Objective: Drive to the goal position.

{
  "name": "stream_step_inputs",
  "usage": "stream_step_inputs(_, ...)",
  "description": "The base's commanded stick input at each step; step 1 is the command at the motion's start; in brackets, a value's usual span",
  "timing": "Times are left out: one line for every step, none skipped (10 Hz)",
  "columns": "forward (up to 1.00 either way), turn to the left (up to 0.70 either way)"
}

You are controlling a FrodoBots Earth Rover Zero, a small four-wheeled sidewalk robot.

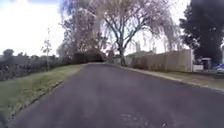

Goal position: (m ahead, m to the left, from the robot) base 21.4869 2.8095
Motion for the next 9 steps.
stream_step_inputs(0.85,0.00)
stream_step_inputs(0.85,0.00)
stream_step_inputs(0.85,0.00)
stream_step_inputs(0.85,0.00)
stream_step_inputs(0.85,0.00)
stream_step_inputs(0.85,0.00)
stream_step_inputs(0.85,0.00)
stream_step_inputs(0.85,0.00)
stream_step_inputs(0.85,0.00)
